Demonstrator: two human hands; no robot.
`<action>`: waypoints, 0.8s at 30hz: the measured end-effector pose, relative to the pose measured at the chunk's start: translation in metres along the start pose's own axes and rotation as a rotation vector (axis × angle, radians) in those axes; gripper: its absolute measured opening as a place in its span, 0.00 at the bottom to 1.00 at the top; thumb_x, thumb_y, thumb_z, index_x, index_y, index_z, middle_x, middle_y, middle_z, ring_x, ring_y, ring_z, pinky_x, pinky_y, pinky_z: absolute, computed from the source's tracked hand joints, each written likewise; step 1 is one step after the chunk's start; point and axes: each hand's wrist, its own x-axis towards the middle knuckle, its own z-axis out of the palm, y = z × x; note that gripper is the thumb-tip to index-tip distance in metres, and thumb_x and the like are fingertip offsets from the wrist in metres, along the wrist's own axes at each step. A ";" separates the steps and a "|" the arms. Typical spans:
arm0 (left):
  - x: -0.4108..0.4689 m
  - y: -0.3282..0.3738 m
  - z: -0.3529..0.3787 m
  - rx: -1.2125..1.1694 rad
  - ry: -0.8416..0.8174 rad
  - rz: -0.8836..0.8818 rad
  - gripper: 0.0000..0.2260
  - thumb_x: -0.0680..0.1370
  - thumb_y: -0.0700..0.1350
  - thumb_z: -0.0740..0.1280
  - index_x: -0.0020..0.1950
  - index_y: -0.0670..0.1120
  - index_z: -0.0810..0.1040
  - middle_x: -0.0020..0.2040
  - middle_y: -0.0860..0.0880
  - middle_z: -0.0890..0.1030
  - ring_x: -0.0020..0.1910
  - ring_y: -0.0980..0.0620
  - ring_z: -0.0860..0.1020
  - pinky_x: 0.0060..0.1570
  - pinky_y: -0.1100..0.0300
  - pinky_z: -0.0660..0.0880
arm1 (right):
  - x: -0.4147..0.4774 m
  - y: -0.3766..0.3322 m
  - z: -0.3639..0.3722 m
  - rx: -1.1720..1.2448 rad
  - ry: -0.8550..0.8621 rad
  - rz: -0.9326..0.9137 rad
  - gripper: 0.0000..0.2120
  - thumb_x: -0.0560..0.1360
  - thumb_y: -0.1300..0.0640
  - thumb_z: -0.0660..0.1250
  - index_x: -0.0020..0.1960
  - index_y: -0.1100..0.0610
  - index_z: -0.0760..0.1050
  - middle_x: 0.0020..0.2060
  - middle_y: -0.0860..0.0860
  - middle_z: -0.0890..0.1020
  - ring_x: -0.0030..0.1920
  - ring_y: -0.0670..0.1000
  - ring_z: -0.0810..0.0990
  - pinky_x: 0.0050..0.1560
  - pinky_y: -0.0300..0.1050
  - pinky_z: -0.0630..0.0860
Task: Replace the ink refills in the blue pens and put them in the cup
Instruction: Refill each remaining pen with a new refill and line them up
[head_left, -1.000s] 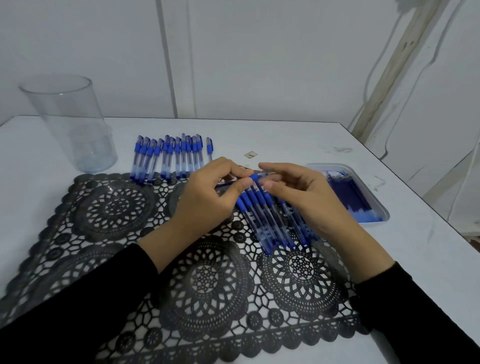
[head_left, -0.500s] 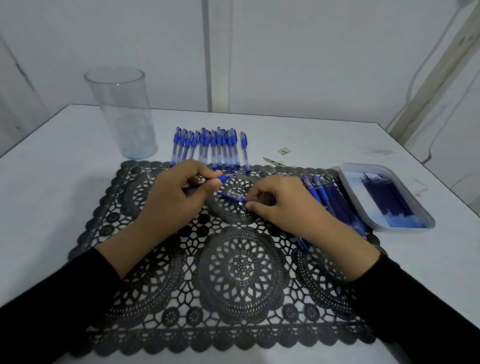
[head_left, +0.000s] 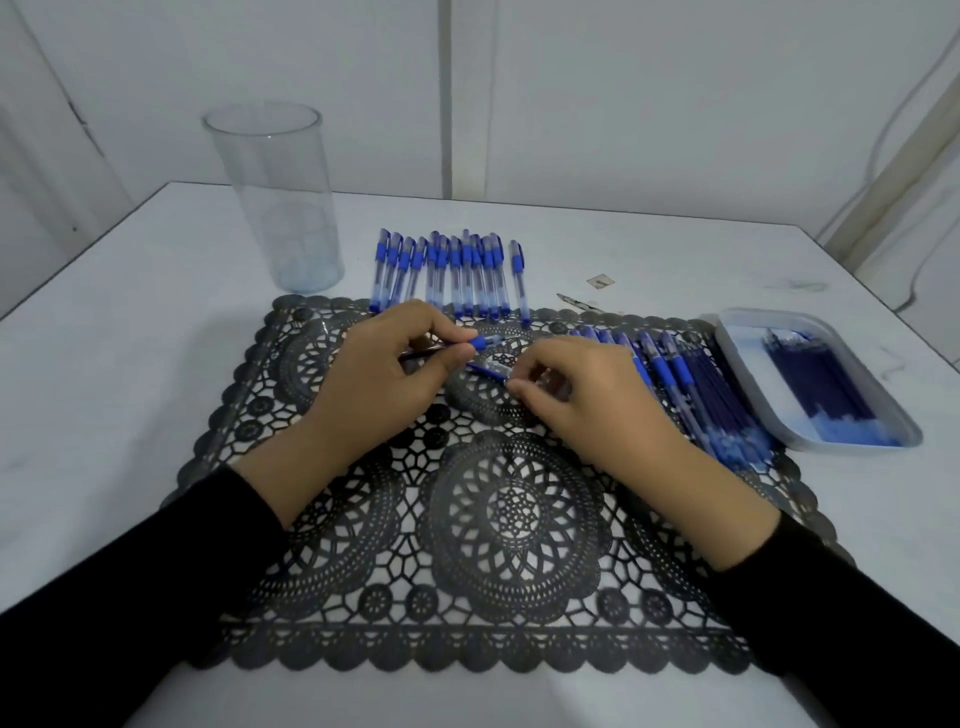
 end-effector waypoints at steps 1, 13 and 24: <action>0.000 0.000 0.000 -0.003 0.001 0.000 0.04 0.76 0.41 0.73 0.50 0.43 0.83 0.46 0.53 0.83 0.43 0.60 0.80 0.43 0.68 0.76 | -0.001 0.001 -0.003 0.058 0.027 0.027 0.02 0.76 0.56 0.70 0.46 0.54 0.80 0.39 0.43 0.79 0.37 0.41 0.74 0.39 0.28 0.69; 0.000 -0.002 0.000 -0.042 -0.027 0.012 0.06 0.76 0.42 0.72 0.50 0.41 0.83 0.45 0.52 0.83 0.43 0.60 0.80 0.44 0.68 0.74 | -0.002 0.006 -0.010 0.292 0.272 -0.029 0.04 0.76 0.62 0.70 0.48 0.54 0.81 0.41 0.46 0.83 0.42 0.46 0.81 0.46 0.43 0.79; -0.001 0.002 0.000 -0.051 -0.036 0.076 0.05 0.75 0.41 0.73 0.50 0.42 0.83 0.41 0.49 0.82 0.39 0.58 0.78 0.42 0.71 0.72 | 0.000 -0.003 -0.003 0.306 0.151 -0.008 0.03 0.79 0.58 0.67 0.50 0.52 0.79 0.39 0.44 0.79 0.39 0.44 0.76 0.40 0.40 0.75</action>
